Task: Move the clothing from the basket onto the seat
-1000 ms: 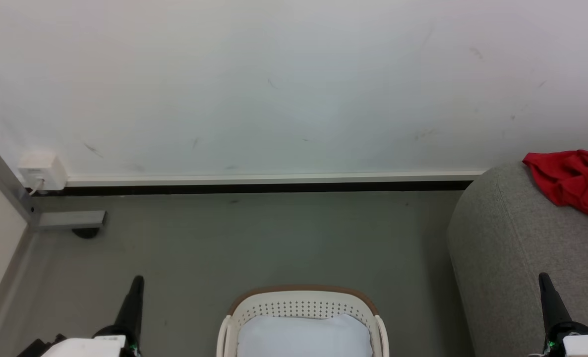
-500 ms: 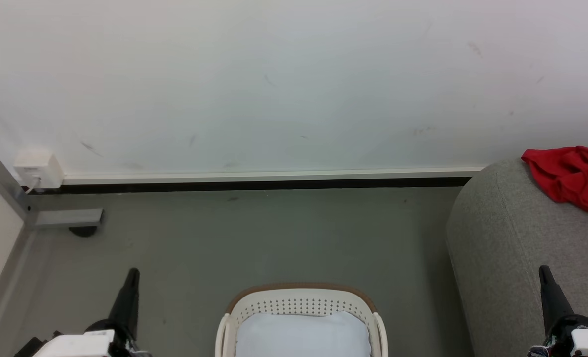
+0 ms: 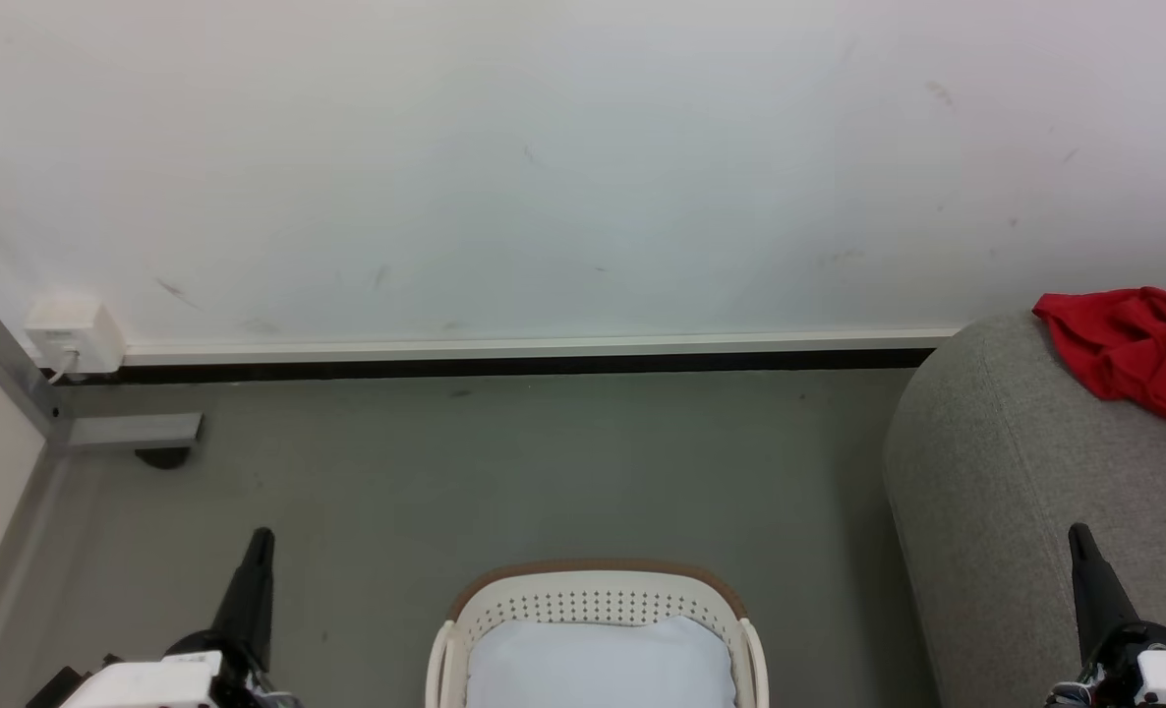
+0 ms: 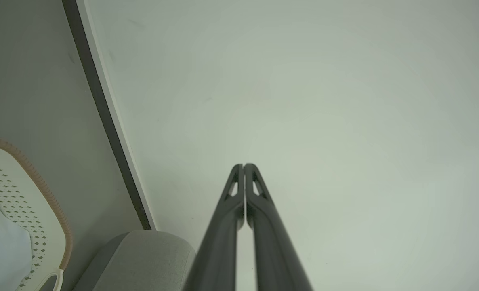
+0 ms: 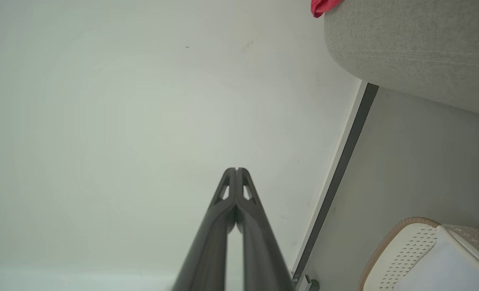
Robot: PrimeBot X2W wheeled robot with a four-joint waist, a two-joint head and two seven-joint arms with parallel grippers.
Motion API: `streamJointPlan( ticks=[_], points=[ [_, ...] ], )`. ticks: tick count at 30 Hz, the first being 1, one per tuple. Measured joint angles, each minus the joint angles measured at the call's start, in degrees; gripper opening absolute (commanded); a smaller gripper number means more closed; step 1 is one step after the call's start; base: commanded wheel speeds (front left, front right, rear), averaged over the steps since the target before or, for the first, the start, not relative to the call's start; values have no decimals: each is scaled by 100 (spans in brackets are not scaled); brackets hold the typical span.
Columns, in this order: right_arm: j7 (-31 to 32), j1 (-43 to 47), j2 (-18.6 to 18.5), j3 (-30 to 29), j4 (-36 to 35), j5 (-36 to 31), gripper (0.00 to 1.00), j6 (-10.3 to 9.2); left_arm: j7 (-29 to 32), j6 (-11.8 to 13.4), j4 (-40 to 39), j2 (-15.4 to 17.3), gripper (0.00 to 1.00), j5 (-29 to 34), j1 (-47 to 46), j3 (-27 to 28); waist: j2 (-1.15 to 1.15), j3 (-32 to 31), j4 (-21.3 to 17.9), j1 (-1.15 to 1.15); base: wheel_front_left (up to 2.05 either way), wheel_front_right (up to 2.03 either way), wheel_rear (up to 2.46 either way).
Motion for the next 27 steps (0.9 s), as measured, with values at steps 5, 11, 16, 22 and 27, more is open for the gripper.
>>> streamJointPlan(
  ticks=[5, 11, 16, 22, 27],
  points=[
    [0, 0, -1, 0, -1, 0, 0, 0, 0, 0, 0, 0, 0, 0, 0, 0, 0, 0, 0, 0, 0, 0, 0],
    [0, -1, -1, 0, -1, 0, 0, 0, 0, 0, 0, 0, 0, 0, -1, 0, 0, 0, 0, 0, 0, 0, 0],
    [0, -1, -1, 0, -1, 0, 0, 0, 0, 0, 0, 0, 0, 0, -1, 0, 0, 0, 0, 0, 0, 0, 0],
    [0, -1, -2, 0, -1, 0, 0, 0, 0, 0, 0, 0, 0, 0, -1, 0, 0, 0, 0, 0, 0, 0, 0],
    [0, -1, -2, 0, -1, 0, 0, 0, 0, 0, -1, 0, 0, 0, -1, 0, 0, 0, 0, 0, 0, 0, 0]
  ],
)
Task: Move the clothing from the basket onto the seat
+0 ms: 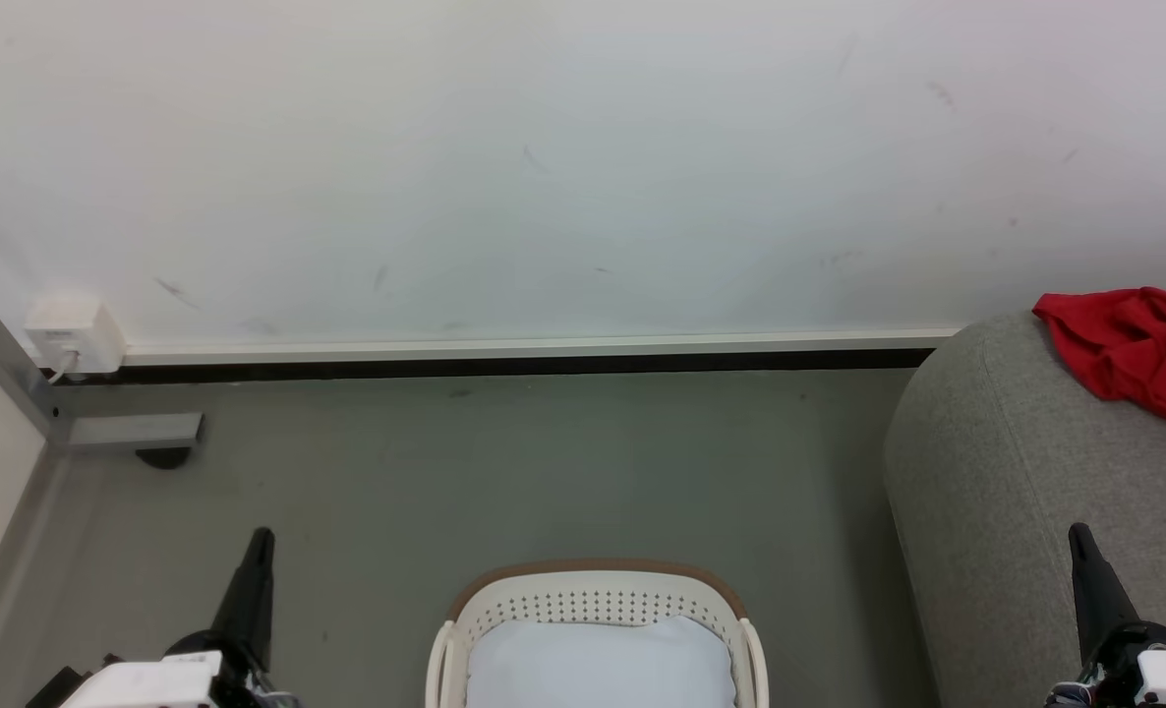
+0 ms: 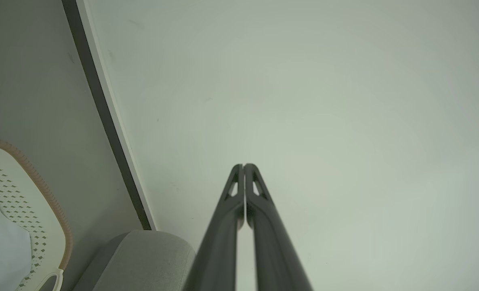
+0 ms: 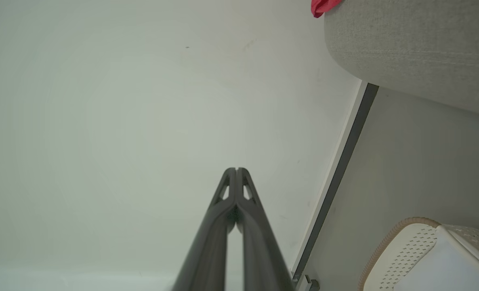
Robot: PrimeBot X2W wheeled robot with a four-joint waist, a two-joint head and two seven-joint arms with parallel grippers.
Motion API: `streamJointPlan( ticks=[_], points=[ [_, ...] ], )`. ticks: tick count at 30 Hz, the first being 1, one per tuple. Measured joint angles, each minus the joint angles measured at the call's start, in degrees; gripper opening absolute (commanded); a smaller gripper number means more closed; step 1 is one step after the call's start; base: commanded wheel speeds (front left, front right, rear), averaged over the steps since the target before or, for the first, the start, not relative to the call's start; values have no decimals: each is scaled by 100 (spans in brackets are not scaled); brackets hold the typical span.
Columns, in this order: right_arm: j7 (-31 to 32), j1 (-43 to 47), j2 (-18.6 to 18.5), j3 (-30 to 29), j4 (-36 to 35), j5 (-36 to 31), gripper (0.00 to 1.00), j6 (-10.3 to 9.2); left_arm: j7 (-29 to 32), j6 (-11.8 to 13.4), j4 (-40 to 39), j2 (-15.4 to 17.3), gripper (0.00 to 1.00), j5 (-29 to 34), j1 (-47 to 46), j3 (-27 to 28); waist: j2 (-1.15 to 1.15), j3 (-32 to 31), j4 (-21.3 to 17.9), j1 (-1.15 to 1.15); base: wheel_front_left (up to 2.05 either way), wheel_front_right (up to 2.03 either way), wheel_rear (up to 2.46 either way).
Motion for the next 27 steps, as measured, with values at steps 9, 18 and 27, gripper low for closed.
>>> streamJointPlan(
  ticks=[9, 18, 27],
  points=[
    [0, -1, 0, 0, 0, 0, 0, 0, 0, 0, 0, 0, 0, 0, 0, 0, 0, 0, 0, 0, 0, 0, 0],
    [0, -1, 0, 0, 0, 0, 0, 0, 0, 0, 0, 0, 0, 0, 0, 0, 0, 0, 0, 0, 0, 0, 0],
    [0, -1, 0, 0, 0, 0, 0, 0, 0, 0, 0, 0, 0, 0, 0, 0, 0, 0, 0, 0, 0, 0, 0]
  ],
)
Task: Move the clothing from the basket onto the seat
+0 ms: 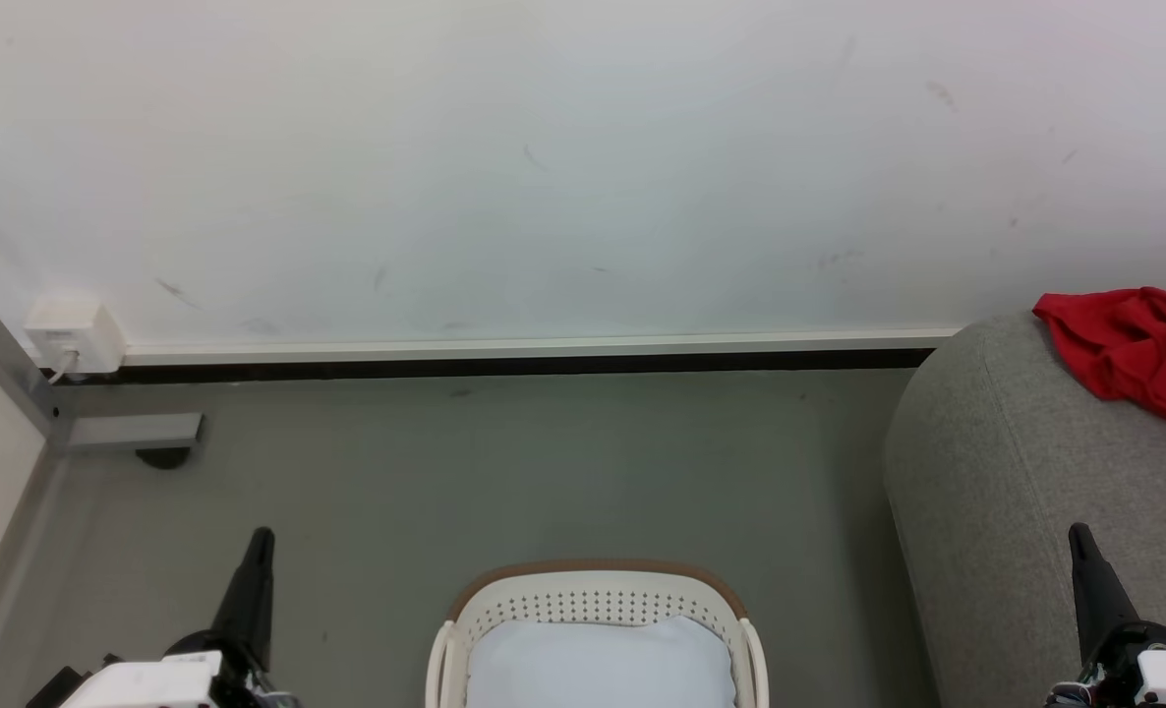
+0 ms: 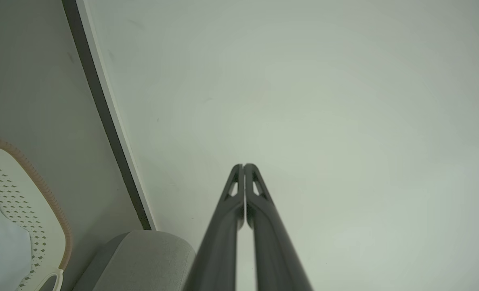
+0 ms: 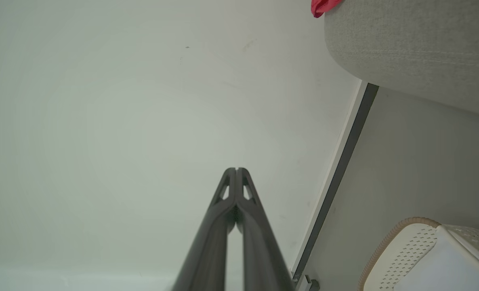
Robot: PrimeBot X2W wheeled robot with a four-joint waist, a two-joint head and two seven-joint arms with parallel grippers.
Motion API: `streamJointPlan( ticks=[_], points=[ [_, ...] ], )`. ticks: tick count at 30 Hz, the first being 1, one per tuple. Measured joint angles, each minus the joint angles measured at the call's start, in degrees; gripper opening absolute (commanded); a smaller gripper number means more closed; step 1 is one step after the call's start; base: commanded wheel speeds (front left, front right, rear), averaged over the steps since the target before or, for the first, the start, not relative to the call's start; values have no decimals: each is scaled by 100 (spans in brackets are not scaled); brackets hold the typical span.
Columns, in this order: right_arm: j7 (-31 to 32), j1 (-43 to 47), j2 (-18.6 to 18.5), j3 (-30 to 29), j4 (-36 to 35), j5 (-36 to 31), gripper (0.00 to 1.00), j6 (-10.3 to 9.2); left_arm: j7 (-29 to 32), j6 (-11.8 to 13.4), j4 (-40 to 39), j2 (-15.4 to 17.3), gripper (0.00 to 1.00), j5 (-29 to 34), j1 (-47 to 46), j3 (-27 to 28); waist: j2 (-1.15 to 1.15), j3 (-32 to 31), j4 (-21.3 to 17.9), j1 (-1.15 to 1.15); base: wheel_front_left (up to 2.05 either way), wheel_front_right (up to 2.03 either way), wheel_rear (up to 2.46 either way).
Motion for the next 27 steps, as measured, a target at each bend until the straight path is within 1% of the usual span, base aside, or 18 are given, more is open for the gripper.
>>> streamJointPlan(
  ticks=[27],
  points=[
    [0, 0, 0, 0, -1, 0, 0, 0, 0, 0, 0, 0, 0, 0, 0, 0, 0, 0, 0, 0, 0, 0, 0]
  ],
)
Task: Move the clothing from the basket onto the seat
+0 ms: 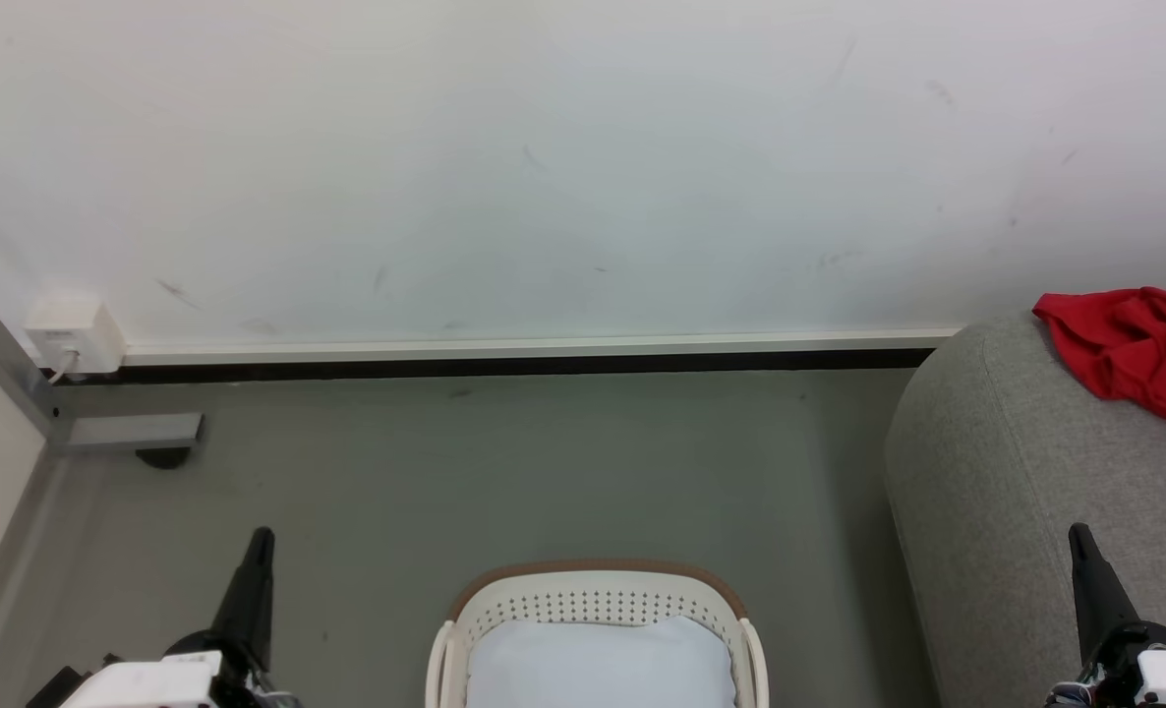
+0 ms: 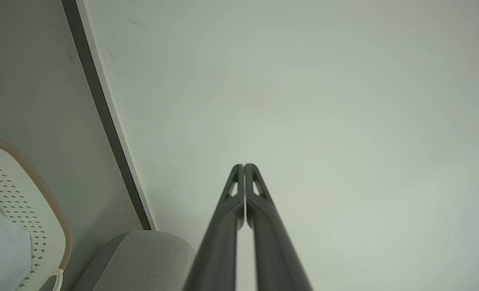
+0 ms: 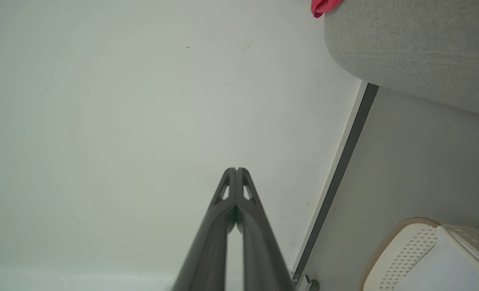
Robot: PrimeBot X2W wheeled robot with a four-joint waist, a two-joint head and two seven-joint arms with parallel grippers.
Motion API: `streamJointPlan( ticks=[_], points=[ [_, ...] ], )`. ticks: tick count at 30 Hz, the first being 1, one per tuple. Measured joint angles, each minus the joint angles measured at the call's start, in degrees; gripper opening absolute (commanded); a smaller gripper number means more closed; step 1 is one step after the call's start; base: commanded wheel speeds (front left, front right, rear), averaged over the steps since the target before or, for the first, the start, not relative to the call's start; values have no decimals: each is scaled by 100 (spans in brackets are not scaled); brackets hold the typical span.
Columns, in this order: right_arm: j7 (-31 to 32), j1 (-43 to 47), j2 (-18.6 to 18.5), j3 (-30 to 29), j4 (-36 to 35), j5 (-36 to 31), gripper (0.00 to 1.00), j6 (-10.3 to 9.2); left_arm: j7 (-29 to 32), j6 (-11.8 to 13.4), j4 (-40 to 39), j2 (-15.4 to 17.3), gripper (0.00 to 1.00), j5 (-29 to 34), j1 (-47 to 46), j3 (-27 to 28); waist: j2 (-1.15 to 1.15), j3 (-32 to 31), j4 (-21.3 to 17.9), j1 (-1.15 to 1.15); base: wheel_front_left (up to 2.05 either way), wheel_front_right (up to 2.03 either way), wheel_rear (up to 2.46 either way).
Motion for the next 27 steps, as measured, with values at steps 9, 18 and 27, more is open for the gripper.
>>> streamJointPlan(
  ticks=[9, 18, 27],
  points=[
    [0, 0, 0, 0, 0, 0, 0, 0, 0, 0, 0, 0, 0, 0, 0, 0, 0, 0, 0, 0, 0, 0, 0],
    [0, 0, 0, 0, 0, 0, 0, 0, -1, 0, 0, 0, 0, 0, 0, 0, 0, 0, 0, 0, 0, 0, 0],
    [0, 0, 0, 0, 0, 0, 0, 0, 0, 0, 0, 0, 0, -1, 0, 0, 0, 0, 0, 0, 0, 0, 0]
  ],
)
